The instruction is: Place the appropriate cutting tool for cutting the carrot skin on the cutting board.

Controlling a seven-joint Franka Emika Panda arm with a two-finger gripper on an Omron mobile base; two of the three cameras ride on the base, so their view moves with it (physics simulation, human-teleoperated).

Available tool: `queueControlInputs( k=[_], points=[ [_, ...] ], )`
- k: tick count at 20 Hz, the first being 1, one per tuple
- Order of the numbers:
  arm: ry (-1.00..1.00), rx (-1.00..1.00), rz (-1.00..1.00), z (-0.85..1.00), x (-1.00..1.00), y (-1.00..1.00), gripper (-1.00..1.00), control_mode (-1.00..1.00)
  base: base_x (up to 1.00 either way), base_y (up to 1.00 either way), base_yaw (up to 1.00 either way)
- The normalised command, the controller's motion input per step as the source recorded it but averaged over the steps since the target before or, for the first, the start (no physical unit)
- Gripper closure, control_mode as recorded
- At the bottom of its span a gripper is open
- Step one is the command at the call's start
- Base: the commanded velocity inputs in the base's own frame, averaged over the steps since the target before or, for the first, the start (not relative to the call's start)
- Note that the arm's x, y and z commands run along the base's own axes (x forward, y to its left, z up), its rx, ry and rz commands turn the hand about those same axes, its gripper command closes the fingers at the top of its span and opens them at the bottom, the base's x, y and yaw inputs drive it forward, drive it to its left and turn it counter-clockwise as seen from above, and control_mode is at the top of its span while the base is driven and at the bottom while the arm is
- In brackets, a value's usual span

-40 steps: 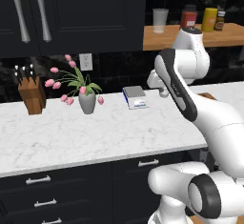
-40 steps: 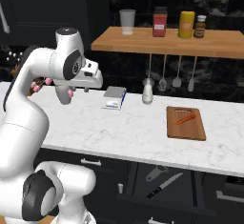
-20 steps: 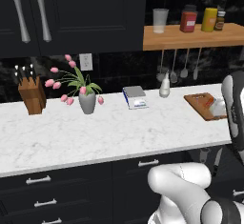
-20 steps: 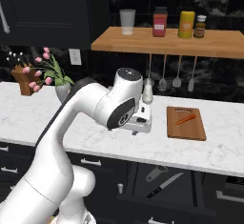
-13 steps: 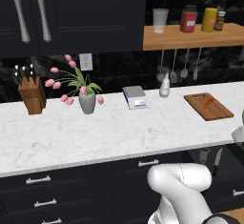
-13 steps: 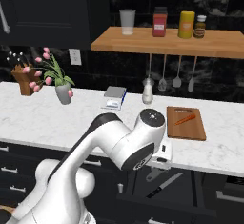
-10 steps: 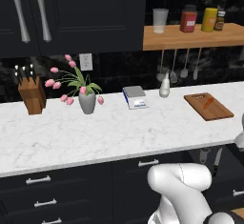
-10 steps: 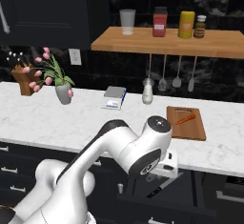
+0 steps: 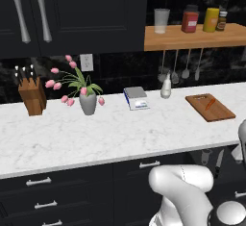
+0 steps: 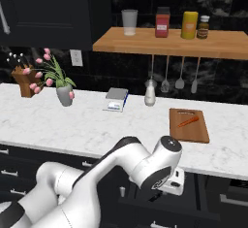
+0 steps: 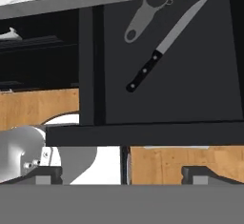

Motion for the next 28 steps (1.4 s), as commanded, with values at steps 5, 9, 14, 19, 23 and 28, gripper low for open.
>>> queueControlInputs(
  k=[5, 9, 14, 19, 23, 28],
  points=[
    [-0.09, 0.00, 0.00, -0.52, 0.19, 0.03, -1.00, -1.00, 0.00, 0.00, 0.00],
    [0.00, 0.00, 0.00, -0.32, 0.56, 0.00, -1.00, -1.00, 0.00, 0.00, 0.00],
    [0.00, 0.00, 0.00, -0.33, 0.25, 0.00, -1.00, -1.00, 0.00, 0.00, 0.00],
    [0.00, 0.00, 0.01, -0.66, 0.01, 0.00, -1.00, -1.00, 0.00, 0.00, 0.00],
    [0.00, 0.00, 0.02, -0.34, 0.00, -0.06, -1.00, -1.00, 0.00, 0.00, 0.00],
    [0.00, 0.00, 0.05, -0.13, -0.24, -0.18, -1.00, -1.00, 0.00, 0.00, 0.00]
  ],
)
